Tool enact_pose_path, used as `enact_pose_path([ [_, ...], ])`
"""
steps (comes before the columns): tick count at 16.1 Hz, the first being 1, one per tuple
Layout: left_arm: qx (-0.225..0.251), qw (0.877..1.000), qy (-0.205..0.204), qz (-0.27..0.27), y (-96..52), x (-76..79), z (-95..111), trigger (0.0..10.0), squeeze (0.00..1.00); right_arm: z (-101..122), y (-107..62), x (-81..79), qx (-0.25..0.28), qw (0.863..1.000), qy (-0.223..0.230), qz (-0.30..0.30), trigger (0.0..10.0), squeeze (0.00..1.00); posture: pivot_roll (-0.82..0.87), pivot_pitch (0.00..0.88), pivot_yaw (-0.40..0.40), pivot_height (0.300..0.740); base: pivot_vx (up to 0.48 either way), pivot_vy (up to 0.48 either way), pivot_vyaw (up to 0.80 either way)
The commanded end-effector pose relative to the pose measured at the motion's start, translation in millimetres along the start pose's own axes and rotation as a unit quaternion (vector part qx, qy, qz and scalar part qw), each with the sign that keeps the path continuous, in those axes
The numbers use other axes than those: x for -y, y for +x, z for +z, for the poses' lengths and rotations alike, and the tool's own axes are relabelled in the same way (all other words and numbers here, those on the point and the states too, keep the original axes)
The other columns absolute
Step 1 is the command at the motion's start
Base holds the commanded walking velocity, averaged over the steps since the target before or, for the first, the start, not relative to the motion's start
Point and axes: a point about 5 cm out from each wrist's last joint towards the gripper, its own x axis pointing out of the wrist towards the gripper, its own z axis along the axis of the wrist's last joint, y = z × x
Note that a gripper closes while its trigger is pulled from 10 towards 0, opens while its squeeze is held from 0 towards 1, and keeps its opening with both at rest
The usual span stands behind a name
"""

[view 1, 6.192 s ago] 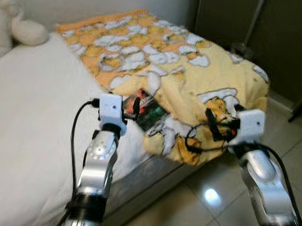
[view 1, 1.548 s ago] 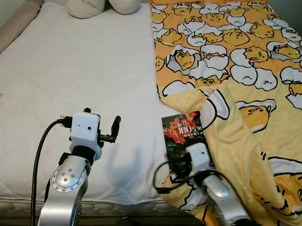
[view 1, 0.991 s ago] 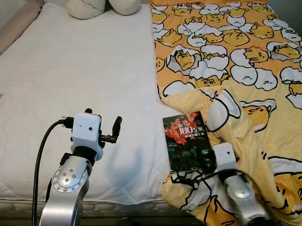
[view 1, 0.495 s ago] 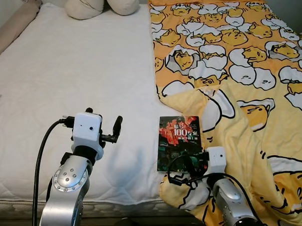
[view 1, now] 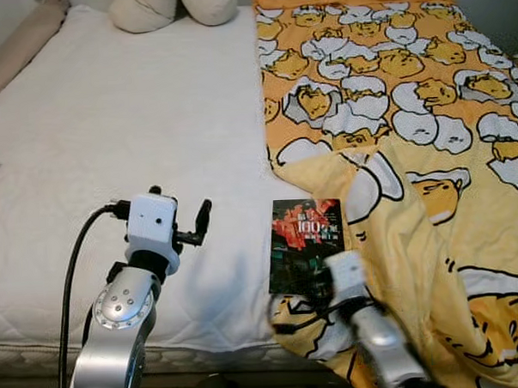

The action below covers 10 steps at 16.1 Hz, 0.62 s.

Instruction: Clean up the room

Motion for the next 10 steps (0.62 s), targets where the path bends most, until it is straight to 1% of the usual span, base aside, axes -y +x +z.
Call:
enact_pose_path([
  [1, 0.001, 1.0, 0.006, 0.002, 1.4, 0.0, -0.2, 10.0, 0.0, -4.4, -1.0, 1.0, -0.014, 1.0, 0.011, -0.001, 10.0, 0.0, 0.06, 0.084, 0.022, 0.74, 0.0, 0.0, 0.0],
  [3, 0.003, 1.0, 0.006, 0.004, 1.7, -0.5, 0.0, 10.0, 0.0, -1.5, 0.1, 3.8, -0.006, 1.0, 0.011, -0.02, 10.0, 0.0, 0.07, 0.082, 0.019, 0.74, 0.0, 0.0, 0.0],
  [6, 0.002, 1.0, 0.007, 0.006, 1.4, -1.1, -0.2, 10.0, 0.0, 6.1, 1.7, 14.7, 0.011, 0.998, -0.007, -0.063, 10.0, 0.0, 0.07, 0.082, 0.019, 0.74, 0.0, 0.0, 0.0],
  [8, 0.002, 1.0, 0.007, 0.006, 1.5, -1.0, -0.4, 10.0, 0.0, 5.9, 1.3, 21.6, 0.005, 0.996, -0.007, -0.088, 10.0, 0.0, 0.07, 0.082, 0.019, 0.74, 0.0, 0.0, 0.0],
  [9, 0.003, 1.0, 0.007, 0.006, 1.6, -0.9, -0.6, 10.0, 0.0, 4.3, -0.3, 27.9, -0.002, 0.994, -0.004, -0.109, 10.0, 0.0, 0.07, 0.082, 0.019, 0.74, 0.0, 0.0, 0.0],
  [10, 0.003, 1.0, 0.007, 0.005, 1.7, -0.6, -0.7, 10.0, 0.0, 1.5, -1.5, 30.5, -0.011, 0.993, 0.006, -0.116, 10.0, 0.0, 0.07, 0.08, 0.02, 0.74, 0.0, 0.0, 0.0],
])
